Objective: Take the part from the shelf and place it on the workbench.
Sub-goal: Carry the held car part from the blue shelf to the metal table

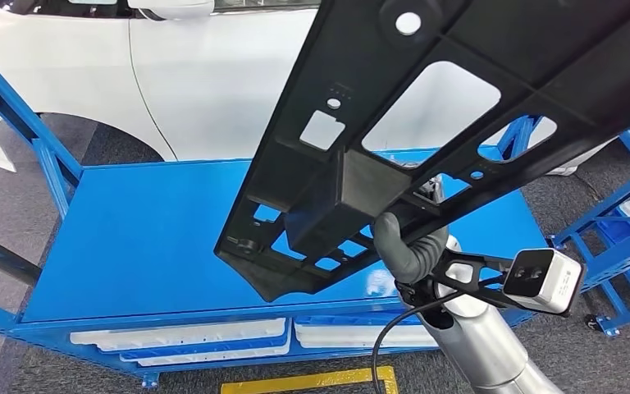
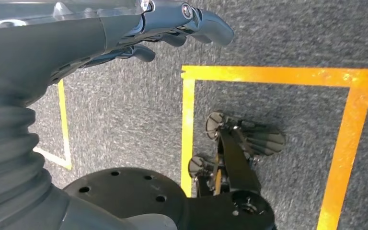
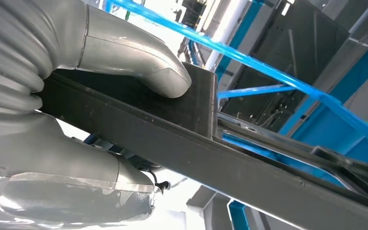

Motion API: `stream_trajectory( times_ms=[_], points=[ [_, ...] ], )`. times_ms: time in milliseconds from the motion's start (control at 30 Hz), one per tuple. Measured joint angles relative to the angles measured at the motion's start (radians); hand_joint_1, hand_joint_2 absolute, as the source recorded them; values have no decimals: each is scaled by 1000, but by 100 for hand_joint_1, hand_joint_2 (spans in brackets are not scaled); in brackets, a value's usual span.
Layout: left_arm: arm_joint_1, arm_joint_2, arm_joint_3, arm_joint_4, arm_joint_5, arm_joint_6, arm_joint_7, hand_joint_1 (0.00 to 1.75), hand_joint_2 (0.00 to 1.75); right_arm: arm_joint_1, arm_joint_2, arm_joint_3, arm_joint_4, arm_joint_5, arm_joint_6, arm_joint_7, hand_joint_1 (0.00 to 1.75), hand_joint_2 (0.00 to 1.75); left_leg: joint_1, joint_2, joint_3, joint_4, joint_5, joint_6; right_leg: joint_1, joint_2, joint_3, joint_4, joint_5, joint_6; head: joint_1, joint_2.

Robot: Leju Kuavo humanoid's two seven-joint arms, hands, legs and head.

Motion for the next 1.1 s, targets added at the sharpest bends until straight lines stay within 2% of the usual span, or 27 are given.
stream_trajectory(
  times_ms=[67, 100, 133, 200, 233, 267, 300, 333, 400, 433, 467, 533, 567, 600, 633, 700, 733, 767, 800, 833, 867, 900, 933, 967, 1033, 1067, 1100],
  points=[
    [3, 0, 0, 0, 0, 1, 3, 0, 175, -3, -9, -4, 2, -3, 4, -1, 175, 175, 3, -1, -7, 9, -10, -12, -2, -3, -8, -7, 13, -16, 2, 0],
    [4, 0, 0, 0, 0, 1, 4, 0, 175, -4, -12, -4, 3, -3, 5, -1, 175, 175, 3, -1, -18, 35, -37, -16, -3, -5, -14, -10, 22, -25, 2, 0],
    [5, 0, 0, 0, 0, 2, 5, 0, 175, -5, -13, -5, 4, -3, 6, -1, 175, 175, 4, -1, -34, 81, -77, -20, -4, -7, -22, -13, 31, -32, 1, 0],
    [5, 0, 0, 0, 2, 12, 11, 0, 175, -6, -18, -5, 7, -7, 2, -3, 175, 175, 5, -1, -76, 215, -166, -25, 0, -8, -44, -11, 47, -38, 0, 0],
    [6, 0, 2, 0, 4, 22, 15, 0, 175, -5, -23, -5, 10, -13, -3, -8, 175, 175, 5, -1, -86, 267, -186, -27, 2, -8, -57, -10, 56, -39, 0, 0],
    [6, 1, 4, 0, 7, 33, 21, 0, 175, -4, -32, -5, 12, -21, -7, -17, 175, 175, 5, -1, -83, 291, -187, -28, 4, -8, -70, -7, 64, -38, 0, 0],
    [8, 3, 6, 0, 10, 43, 26, 0, 175, -1, -43, -6, 16, -30, -10, -29, 175, 175, 5, -1, -61, 277, -168, -27, 5, -8, -83, -4, 71, -37, 0, 0],
    [10, 5, 8, 0, 13, 51, 29, 0, 175, 3, -53, -9, 18, -35, -11, -40, 175, 175, 5, -1, -23, 229, -141, -24, 5, -8, -95, 1, 78, -35, 0, 0],
    [15, 13, 12, 0, 17, 61, 29, 0, 175, 19, -68, -23, 19, -30, -4, -52, 175, 175, 3, -2, 72, 88, -115, -16, 7, -7, -115, 12, 89, -28, 0, 0],
    [17, 16, 14, 0, 18, 64, 25, 0, 175, 33, -71, -33, 17, -17, 6, -54, 175, 175, 0, -3, 103, 37, -115, -10, 8, -7, -121, 15, 95, -23, 1, 0],
    [20, 19, 16, 0, 19, 67, 19, 0, 175, 51, -71, -46, 13, 2, 18, -54, 175, 175, -3, -5, 118, 6, -120, -4, 8, -8, -125, 16, 102, -17, 0, 0],
    [26, 25, 22, 0, 20, 68, 3, 0, 175, 92, -67, -70, 0, 44, 45, -54, 175, 175, -4, -6, 113, -4, -111, 9, 7, -9, -127, 13, 115, -5, -2, 0],
    [28, 27, 26, 1, 21, 66, -6, 0, 175, 113, -63, -82, -9, 62, 55, -54, 175, 175, -3, -5, 109, -8, -102, 16, 5, -8, -131, 18, 108, 1, -3, 0],
    [30, 31, 30, 1, 22, 61, -16, 0, 175, 134, -58, -94, -19, 77, 61, -54, 175, 175, 0, -3, 102, -12, -90, 24, 4, -6, -138, 36, 83, 5, -1, 0],
    [32, 34, 33, 1, 23, 55, -25, 0, 175, 155, -51, -106, -30, 90, 67, -54, 175, 175, 2, 0, 93, -15, -78, 30, 2, -4, -151, 75, 40, 10, 0, 0],
    [36, 42, 38, 1, 25, 45, -42, 0, 175, 196, -35, -128, -51, 108, 88, -54, 175, 175, 1, 2, 66, -13, -56, 36, -3, -3, -184, 201, -61, 18, 4, 0],
    [37, 45, 40, 1, 26, 43, -46, 0, 175, 214, -27, -136, -57, 113, 101, -54, 175, 175, 1, 2, 51, -11, -46, 35, -5, -3, -195, 262, -89, 23, 4, 0],
    [38, 47, 42, 1, 26, 41, -50, 0, 175, 229, -19, -142, -63, 117, 113, -54, 175, 175, 0, 2, 35, -9, -36, 34, -7, -3, -194, 299, -93, 26, 4, 0],
    [39, 48, 44, 1, 26, 41, -52, 0, 175, 239, -11, -148, -66, 119, 124, -54, 175, 175, 1, 3, 20, -6, -27, 32, -10, -3, -178, 303, -77, 27, 4, 0],
    [39, 49, 46, 1, 27, 40, -55, 0, 175, 244, -4, -154, -68, 121, 136, -54, 175, 175, 1, 3, 6, -2, -19, 29, -12, -3, -143, 269, -51, 28, 4, 0],
    [38, 50, 50, 1, 27, 41, -59, 0, 175, 247, 5, -161, -70, 122, 150, -54, 175, 175, 1, 4, -7, 3, -11, 25, -13, -3, -91, 207, -30, 26, 4, 0],
    [37, 50, 53, 1, 27, 41, -63, 0, 175, 246, 13, -169, -72, 123, 162, -54, 175, 175, 0, 3, -18, 7, -3, 21, -13, -3, -35, 128, -25, 23, 4, 0],
    [37, 51, 56, 0, 28, 40, -67, 0, 175, 246, 20, -177, -75, 123, 170, -54, 175, 175, -1, 3, -25, 10, 5, 15, -10, -3, 9, 63, -28, 17, 2, 0],
    [37, 54, 58, 0, 28, 38, -70, 0, 175, 245, 25, -186, -77, 121, 174, -54, 175, 175, -1, 3, -29, 10, 13, 9, -7, -2, 35, 19, -36, 11, 3, 0],
    [38, 60, 61, 0, 29, 37, -73, 0, 175, 244, 29, -201, -79, 112, 178, -54, 175, 175, 0, 2, -34, 5, 32, -5, -2, -2, 35, -2, -33, -4, 5, 0],
    [39, 63, 63, 1, 29, 38, -73, 0, 175, 243, 30, -207, -79, 106, 180, -54, 175, 175, 2, 1, -38, 7, 31, -10, -2, -3, 29, -6, -23, -13, 7, 0],
    [40, 65, 65, 1, 29, 40, -73, 0, 175, 242, 30, -212, -79, 102, 183, -54, 175, 175, 4, 0, -46, 20, 11, -15, -3, -5, 20, -8, -11, -23, 6, 0]
  ],
)
